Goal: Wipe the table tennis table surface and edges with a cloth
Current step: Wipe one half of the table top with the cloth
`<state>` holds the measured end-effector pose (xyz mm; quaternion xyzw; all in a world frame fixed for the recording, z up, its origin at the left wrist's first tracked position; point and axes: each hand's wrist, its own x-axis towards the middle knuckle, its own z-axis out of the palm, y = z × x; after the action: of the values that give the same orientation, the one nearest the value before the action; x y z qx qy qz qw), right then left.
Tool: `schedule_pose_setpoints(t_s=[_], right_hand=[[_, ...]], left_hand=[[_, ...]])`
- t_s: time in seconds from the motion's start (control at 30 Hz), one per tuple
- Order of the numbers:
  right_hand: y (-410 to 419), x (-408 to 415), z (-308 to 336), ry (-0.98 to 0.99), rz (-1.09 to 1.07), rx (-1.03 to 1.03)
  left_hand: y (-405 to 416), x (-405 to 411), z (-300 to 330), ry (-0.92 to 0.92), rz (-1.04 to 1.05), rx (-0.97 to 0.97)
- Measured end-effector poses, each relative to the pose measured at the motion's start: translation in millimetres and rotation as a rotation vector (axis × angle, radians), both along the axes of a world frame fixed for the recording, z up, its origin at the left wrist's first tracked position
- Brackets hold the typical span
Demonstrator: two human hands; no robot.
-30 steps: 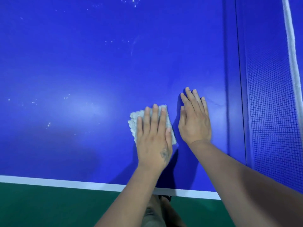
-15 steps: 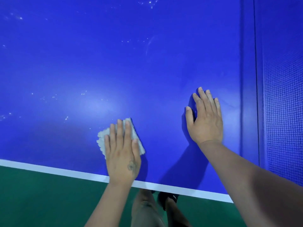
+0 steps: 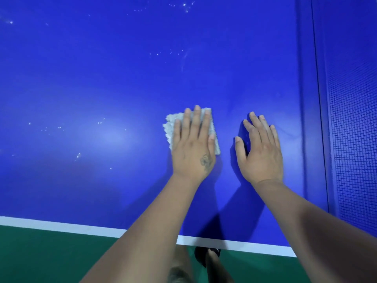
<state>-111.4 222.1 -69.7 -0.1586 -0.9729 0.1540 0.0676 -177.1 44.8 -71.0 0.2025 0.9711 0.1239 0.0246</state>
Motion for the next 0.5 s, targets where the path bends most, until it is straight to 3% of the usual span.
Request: schedule_pose_setpoints(t_s=[0.13, 0.27, 0.5], right_hand=[[-0.9, -0.9, 2.0, 0.003, -0.025, 0.001], [-1.0, -5.3, 1.5, 0.060, -0.043, 0.017], [-21.0, -56.7, 5.9, 0.135, -0.125, 0.010]], left_hand=[[-17.1, 34.7, 6.1, -0.026, -0.122, -0.018], [-57.1, 43.9, 5.4, -0.039, -0.091, -0.022], [-103.4, -20.5, -2.0, -0.029, -0.008, -0.090]])
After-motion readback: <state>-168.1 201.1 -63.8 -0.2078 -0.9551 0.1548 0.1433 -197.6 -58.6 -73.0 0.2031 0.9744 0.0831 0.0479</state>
